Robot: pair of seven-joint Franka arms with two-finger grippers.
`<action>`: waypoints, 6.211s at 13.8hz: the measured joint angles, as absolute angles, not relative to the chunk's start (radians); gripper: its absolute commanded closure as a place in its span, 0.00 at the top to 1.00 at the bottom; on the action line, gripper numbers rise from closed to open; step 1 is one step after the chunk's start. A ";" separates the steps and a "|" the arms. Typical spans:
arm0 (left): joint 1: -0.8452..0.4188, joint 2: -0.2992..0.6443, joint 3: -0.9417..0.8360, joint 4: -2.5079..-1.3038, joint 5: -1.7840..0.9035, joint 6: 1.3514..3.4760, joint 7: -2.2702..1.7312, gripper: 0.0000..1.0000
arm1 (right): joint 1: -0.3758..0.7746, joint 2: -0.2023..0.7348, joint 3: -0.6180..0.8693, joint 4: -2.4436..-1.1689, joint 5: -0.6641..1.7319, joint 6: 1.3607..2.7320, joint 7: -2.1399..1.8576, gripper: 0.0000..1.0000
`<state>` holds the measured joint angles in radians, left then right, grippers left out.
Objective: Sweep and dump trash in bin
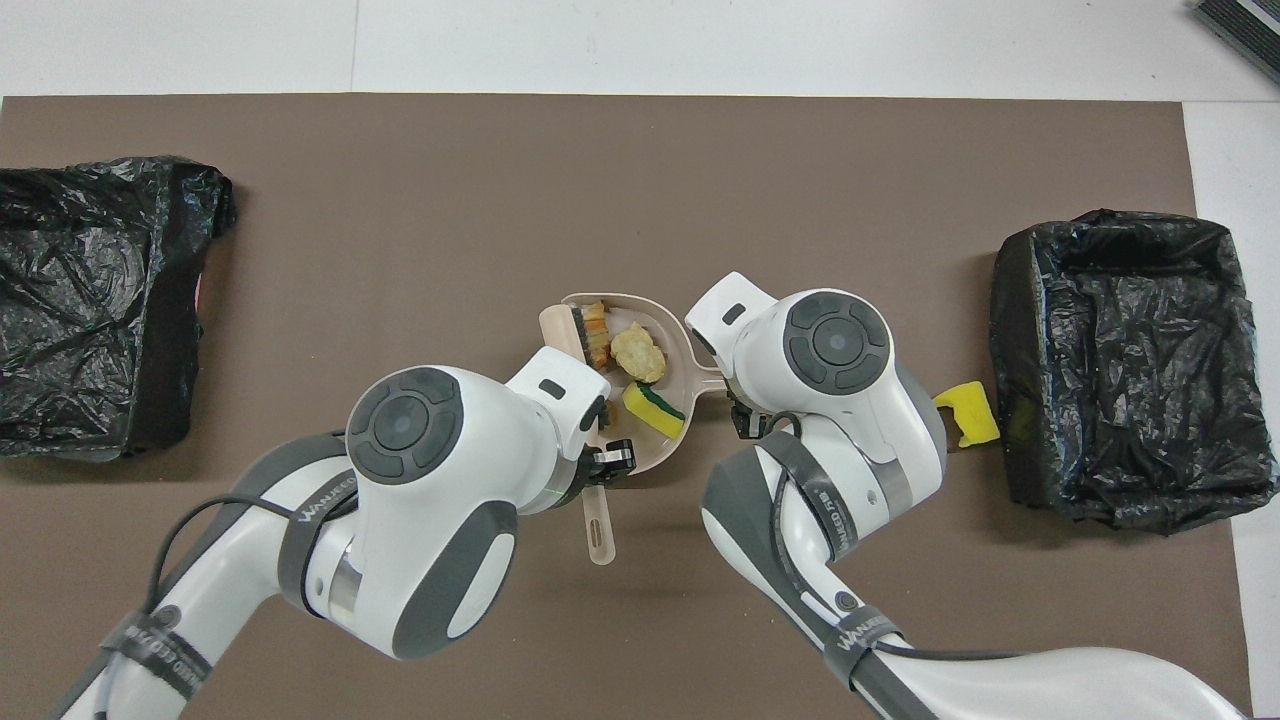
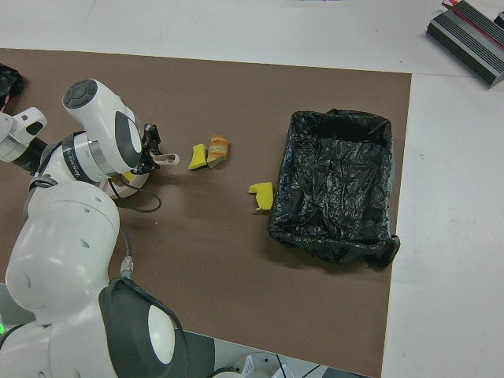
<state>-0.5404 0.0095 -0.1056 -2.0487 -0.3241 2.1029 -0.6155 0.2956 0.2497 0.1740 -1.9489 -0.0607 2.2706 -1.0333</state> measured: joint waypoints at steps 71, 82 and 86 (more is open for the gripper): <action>-0.802 -0.175 -0.136 -2.466 -0.186 2.159 -0.729 0.93 | -0.099 -0.019 0.103 -1.710 -0.975 1.570 -1.462 0.00; -0.500 -0.162 -0.120 -2.049 -0.039 1.798 -0.462 1.00 | -0.123 -0.023 0.101 -1.700 -0.312 1.563 -0.891 0.00; -0.352 -0.181 -0.116 -1.890 -0.037 1.653 -0.248 1.00 | -0.091 -0.024 0.111 -1.704 -0.185 1.563 -0.507 0.00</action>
